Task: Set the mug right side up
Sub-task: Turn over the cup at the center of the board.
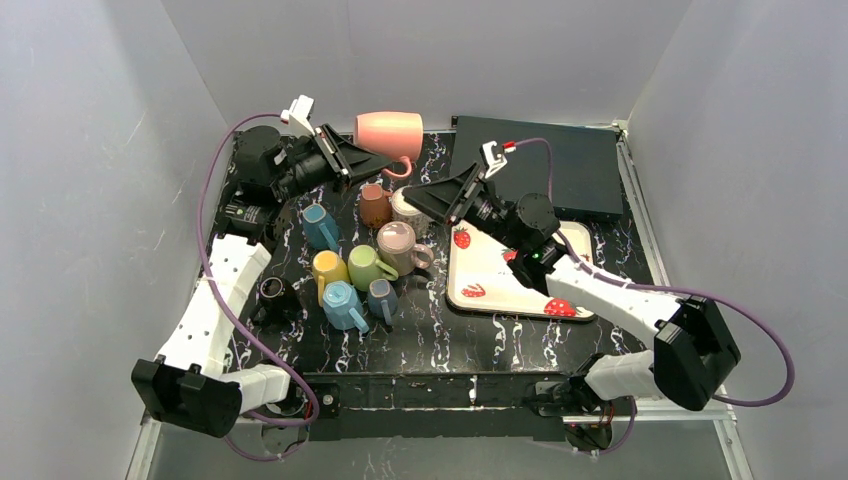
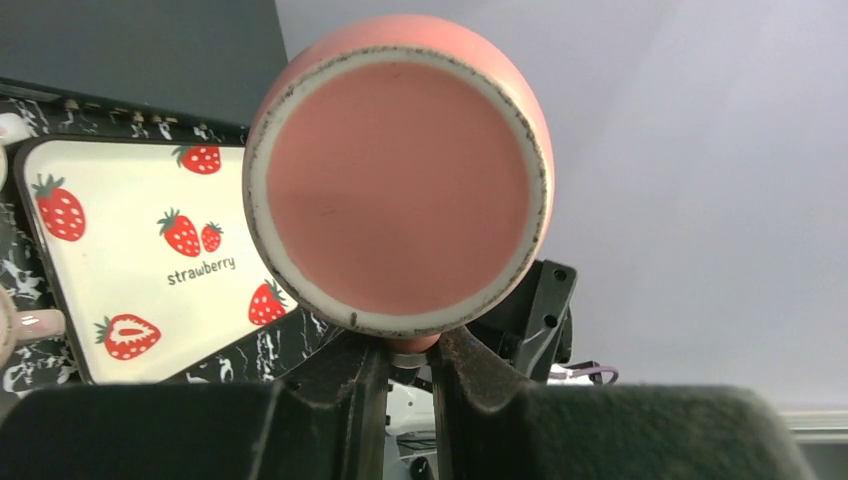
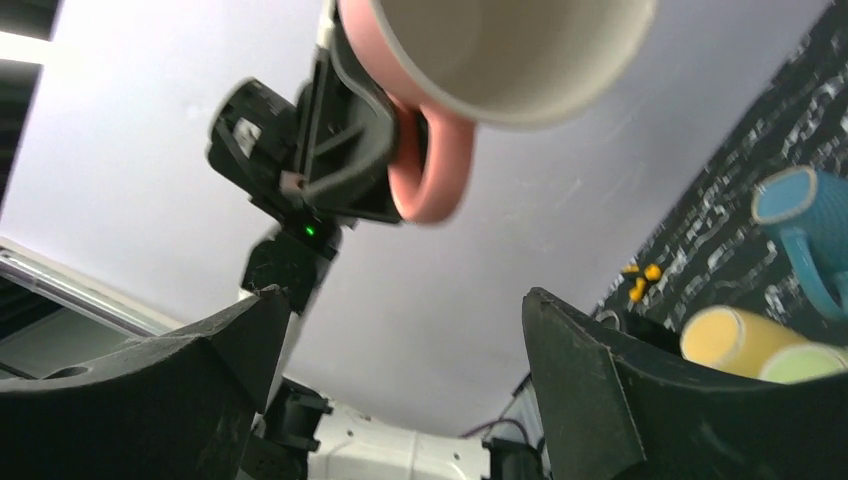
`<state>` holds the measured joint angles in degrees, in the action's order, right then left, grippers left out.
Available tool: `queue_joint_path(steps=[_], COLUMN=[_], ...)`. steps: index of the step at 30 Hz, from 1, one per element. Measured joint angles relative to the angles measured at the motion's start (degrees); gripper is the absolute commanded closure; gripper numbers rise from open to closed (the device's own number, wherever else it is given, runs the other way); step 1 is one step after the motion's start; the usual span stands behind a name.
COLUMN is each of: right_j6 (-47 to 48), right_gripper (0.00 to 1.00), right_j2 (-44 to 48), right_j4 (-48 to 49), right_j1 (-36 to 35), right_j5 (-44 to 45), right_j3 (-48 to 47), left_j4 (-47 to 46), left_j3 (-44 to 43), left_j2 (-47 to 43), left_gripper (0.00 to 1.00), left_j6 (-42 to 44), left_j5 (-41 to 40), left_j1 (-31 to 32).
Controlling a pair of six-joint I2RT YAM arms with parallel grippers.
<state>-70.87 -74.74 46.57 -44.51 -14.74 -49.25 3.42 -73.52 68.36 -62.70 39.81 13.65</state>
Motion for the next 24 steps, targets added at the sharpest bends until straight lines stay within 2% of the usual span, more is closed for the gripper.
queue_joint_path(steps=[9, 15, 19, 21, 24], right_j6=[-3.5, -6.7, -8.8, -10.1, -12.0], right_gripper=[0.38, 0.42, 0.54, 0.64, 0.93], right_j2=[-3.8, -5.9, -7.8, -8.9, -10.2], right_j4=[3.6, 3.8, 3.8, 4.5, 5.7], right_j1=[0.1, 0.1, 0.1, 0.1, 0.1], right_j5=[2.9, 5.0, 5.6, 5.7, 5.7], right_j3=[-6.7, -7.4, -8.4, -9.0, -9.2], left_j4=[-1.9, -2.1, -2.2, -2.2, -2.3], left_j3=[0.1, 1.2, 1.8, 1.9, 2.1], left_j2=[-0.6, -1.0, -1.0, -1.2, -1.7], left_gripper=[1.0, 1.0, 1.0, 1.0, 1.0], left_j6=[-2.1, -1.8, -1.8, -1.4, -0.9], left_j5=[0.1, 0.2, 0.1, 0.2, 0.1], left_j1=[1.2, 1.2, 1.1, 1.2, 1.1])
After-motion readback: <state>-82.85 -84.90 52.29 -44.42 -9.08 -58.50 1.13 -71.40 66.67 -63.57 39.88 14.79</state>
